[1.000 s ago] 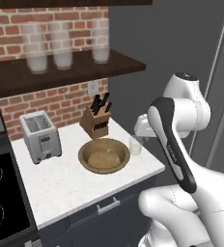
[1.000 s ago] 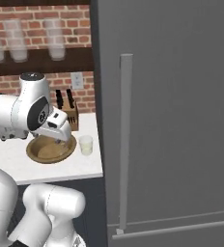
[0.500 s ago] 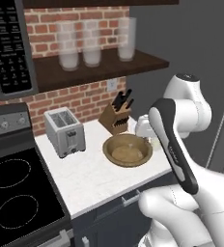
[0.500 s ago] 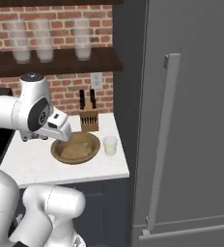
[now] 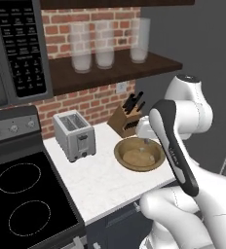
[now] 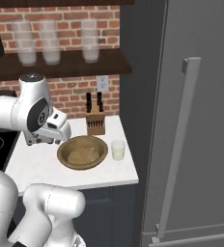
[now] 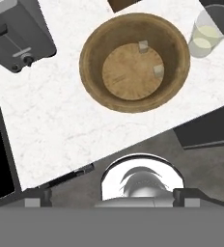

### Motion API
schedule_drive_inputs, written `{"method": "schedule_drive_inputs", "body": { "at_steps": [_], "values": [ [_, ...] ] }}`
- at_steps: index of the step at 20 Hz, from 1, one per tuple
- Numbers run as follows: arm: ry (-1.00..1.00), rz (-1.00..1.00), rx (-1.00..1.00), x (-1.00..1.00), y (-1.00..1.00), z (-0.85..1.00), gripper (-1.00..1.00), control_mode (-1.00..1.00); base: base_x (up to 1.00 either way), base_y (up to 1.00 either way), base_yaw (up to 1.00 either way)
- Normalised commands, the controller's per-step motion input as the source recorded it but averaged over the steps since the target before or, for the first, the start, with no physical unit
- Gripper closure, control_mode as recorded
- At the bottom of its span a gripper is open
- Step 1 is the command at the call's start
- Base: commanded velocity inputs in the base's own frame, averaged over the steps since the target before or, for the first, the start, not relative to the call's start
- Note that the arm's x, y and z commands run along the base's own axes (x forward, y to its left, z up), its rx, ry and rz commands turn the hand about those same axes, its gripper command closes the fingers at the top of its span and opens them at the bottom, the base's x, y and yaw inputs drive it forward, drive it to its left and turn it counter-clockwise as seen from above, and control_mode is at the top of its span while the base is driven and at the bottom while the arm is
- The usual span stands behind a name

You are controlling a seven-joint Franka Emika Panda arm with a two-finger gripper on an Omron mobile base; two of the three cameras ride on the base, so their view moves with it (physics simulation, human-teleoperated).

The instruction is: Grab a lemon wedge from the fridge and one ice cube from the ice bowl, and put them in the glass of lemonade.

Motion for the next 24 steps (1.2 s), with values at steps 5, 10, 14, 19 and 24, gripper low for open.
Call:
{"method": "schedule_drive_inputs", "body": {
  "at_steps": [5, 10, 14, 19, 24],
  "values": [
    [0.0, 0.0, 0.0, 0.0, 0.0, 0.0, -1.0, 1.0, 0.44, -0.03, -0.11],
    [0.03, -0.04, 0.0, 0.04, -0.02, 0.0, -1.0, -1.0, 0.17, -0.11, -0.15],
    [0.16, -0.15, -0.03, 0.26, -0.03, -0.08, -1.0, -1.0, 0.0, 0.0, 0.0],
    [0.3, -0.03, -0.15, 0.56, 0.24, -0.33, -1.0, -1.0, 0.0, 0.0, 0.0],
    [0.36, 0.0, -0.07, 0.71, 0.11, -0.53, -1.0, -1.0, 0.0, 0.0, 0.0]
  ]
}}
